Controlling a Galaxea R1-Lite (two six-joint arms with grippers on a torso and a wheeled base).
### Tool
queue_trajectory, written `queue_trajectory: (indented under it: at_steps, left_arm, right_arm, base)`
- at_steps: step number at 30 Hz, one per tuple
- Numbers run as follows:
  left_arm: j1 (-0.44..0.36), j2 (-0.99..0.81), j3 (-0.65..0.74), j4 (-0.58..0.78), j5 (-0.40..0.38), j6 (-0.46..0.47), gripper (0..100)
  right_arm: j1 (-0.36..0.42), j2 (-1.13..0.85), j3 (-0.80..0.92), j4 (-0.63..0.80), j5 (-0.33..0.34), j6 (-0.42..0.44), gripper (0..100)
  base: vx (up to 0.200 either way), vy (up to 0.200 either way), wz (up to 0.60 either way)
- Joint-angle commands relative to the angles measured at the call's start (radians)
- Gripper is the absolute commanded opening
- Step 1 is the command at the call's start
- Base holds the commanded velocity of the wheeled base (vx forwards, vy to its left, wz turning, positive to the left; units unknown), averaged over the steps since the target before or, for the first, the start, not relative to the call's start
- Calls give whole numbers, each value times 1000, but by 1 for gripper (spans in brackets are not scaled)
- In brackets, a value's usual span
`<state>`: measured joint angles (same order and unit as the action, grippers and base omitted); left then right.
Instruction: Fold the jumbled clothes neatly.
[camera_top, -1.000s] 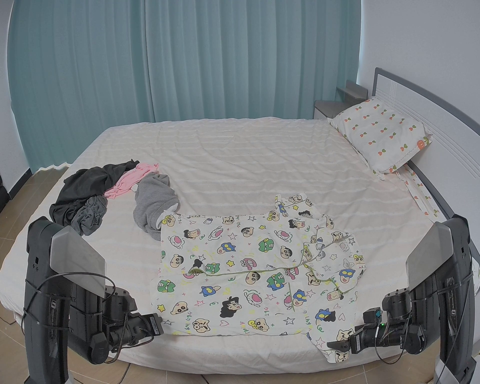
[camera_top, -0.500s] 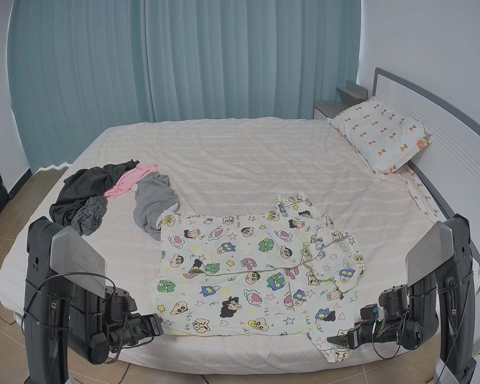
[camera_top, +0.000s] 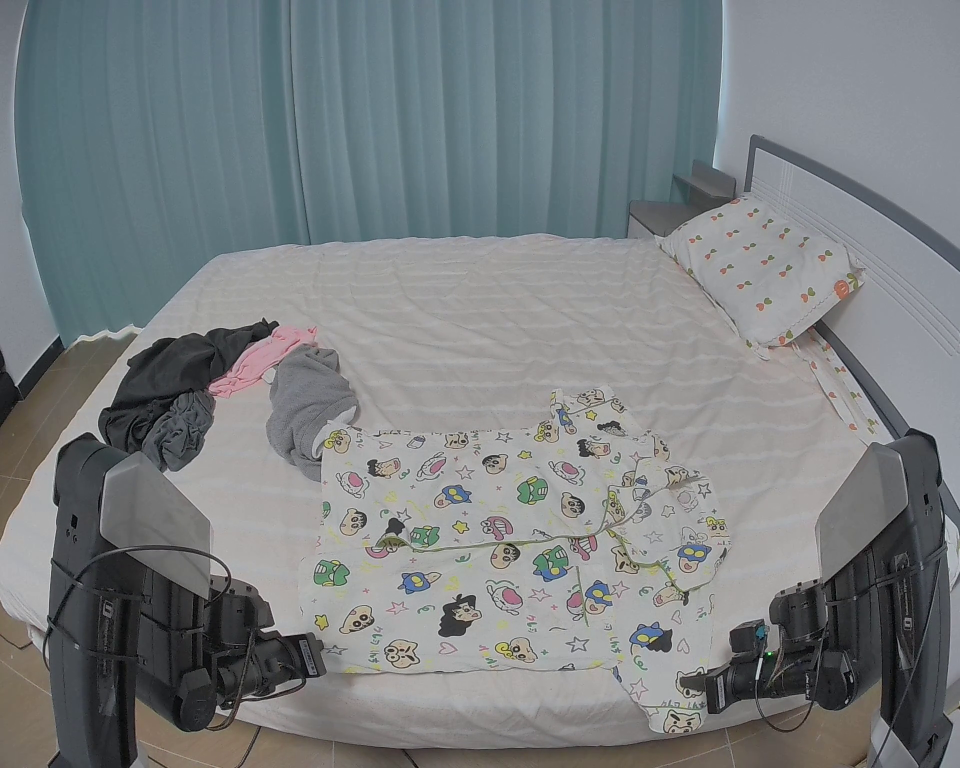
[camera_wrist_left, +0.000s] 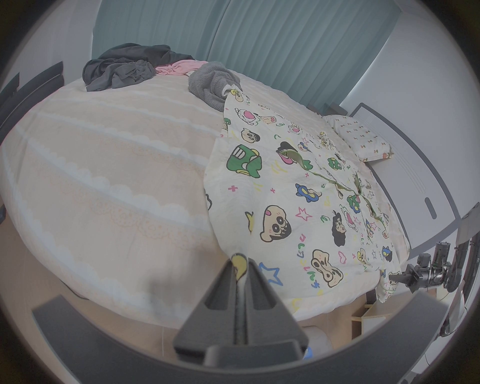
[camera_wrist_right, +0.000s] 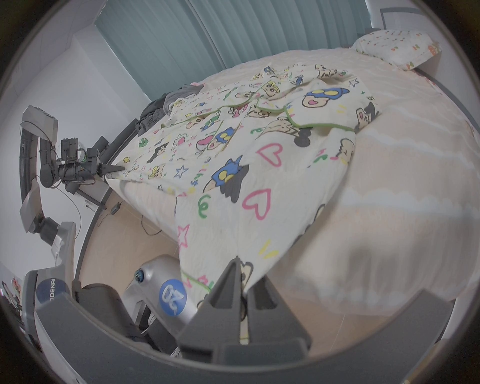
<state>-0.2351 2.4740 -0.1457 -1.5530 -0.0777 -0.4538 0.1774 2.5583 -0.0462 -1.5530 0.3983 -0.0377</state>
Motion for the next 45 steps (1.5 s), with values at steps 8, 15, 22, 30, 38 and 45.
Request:
queue_trajectory:
  at_steps: [8, 15, 22, 30, 38, 45]
  left_arm:
    - [3, 2, 23, -18, 2, 34, 0]
    - [8, 13, 37, -18, 2, 67, 0]
    - [8, 17, 35, -18, 2, 67, 0]
    - [8, 16, 40, -18, 1, 69, 0]
    - [8, 14, 49, -18, -1, 69, 0]
    - [26, 13, 68, -18, -1, 118, 0]
  right_arm:
    - [-7, -3, 46, 2, 17, -25, 0]
    - [22, -7, 46, 1, 36, -42, 0]
    - [22, -10, 31, -12, 40, 22, 0]
    - [17, -7, 45, -9, 34, 28, 0]
    - [14, -21, 46, 22, 20, 25, 0]
    - [5, -145, 46, 229, 30, -31, 0]
  base:
    - [0, 0, 0]
    - [0, 0, 0]
    - [0, 0, 0]
    - [0, 0, 0]
    - [0, 0, 0]
    - [0, 0, 0]
